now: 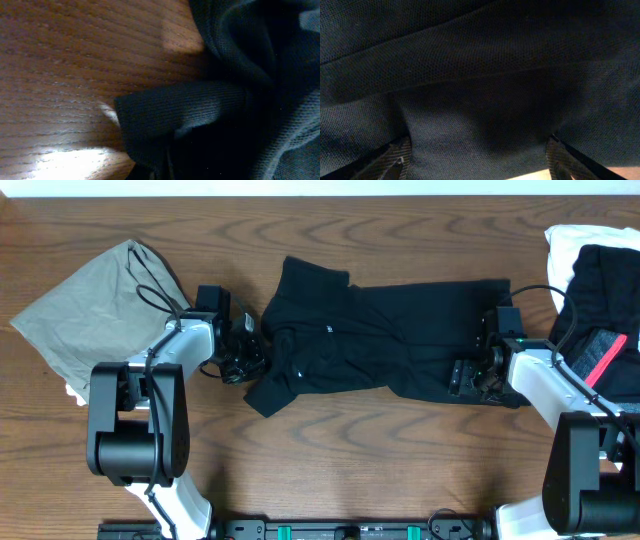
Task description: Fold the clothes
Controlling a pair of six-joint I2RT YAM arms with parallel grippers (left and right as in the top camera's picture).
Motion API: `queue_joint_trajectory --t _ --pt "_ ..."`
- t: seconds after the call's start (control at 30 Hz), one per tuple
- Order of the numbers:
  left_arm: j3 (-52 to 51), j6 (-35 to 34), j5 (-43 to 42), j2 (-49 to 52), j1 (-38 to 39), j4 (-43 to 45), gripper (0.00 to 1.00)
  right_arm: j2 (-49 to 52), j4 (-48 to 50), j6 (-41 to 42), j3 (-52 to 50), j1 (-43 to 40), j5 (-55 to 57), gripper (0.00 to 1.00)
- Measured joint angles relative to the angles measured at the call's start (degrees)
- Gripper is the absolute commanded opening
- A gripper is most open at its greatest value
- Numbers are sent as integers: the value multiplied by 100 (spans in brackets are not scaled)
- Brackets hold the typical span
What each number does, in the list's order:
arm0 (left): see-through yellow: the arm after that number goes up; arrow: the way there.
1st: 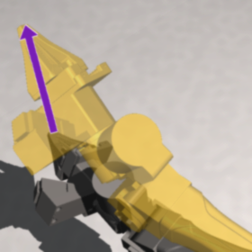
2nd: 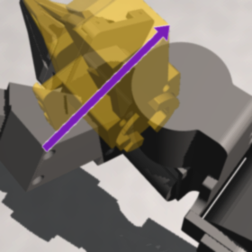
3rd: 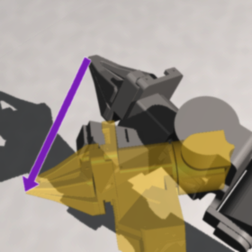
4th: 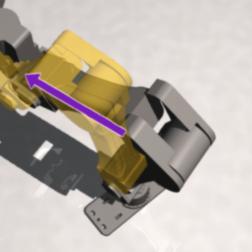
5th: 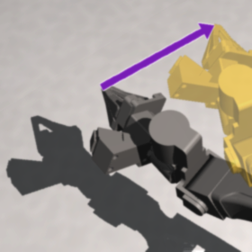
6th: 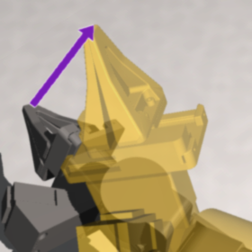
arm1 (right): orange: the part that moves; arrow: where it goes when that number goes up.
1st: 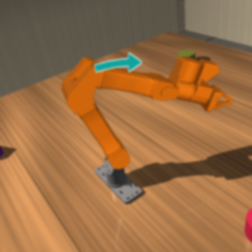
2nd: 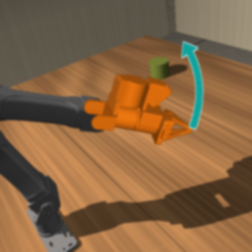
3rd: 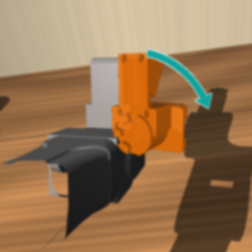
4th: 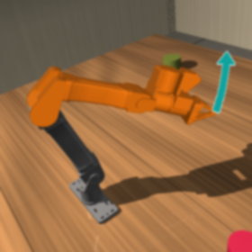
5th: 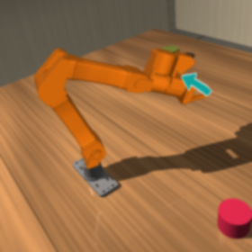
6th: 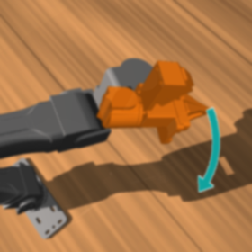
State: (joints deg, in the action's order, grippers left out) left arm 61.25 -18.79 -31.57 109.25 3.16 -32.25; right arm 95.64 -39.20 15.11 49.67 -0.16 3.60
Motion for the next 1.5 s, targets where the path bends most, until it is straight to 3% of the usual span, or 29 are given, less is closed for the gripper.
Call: queue_joint_trajectory --t 0.17,0.53,0.9,1.5 --pt "61 0 188 -9 2 -76 6 0 0 0 0 0 0 85" --pt "219 -66 1646 -138 -398 129 6 0 -26 2 2 0 -20 85" --pt "223 -87 2022 -157 -525 201 6 11 -35 0 2 0 -74 85" --pt "260 -85 2452 -203 -605 -422 6 22 -24 0 4 0 -155 85"
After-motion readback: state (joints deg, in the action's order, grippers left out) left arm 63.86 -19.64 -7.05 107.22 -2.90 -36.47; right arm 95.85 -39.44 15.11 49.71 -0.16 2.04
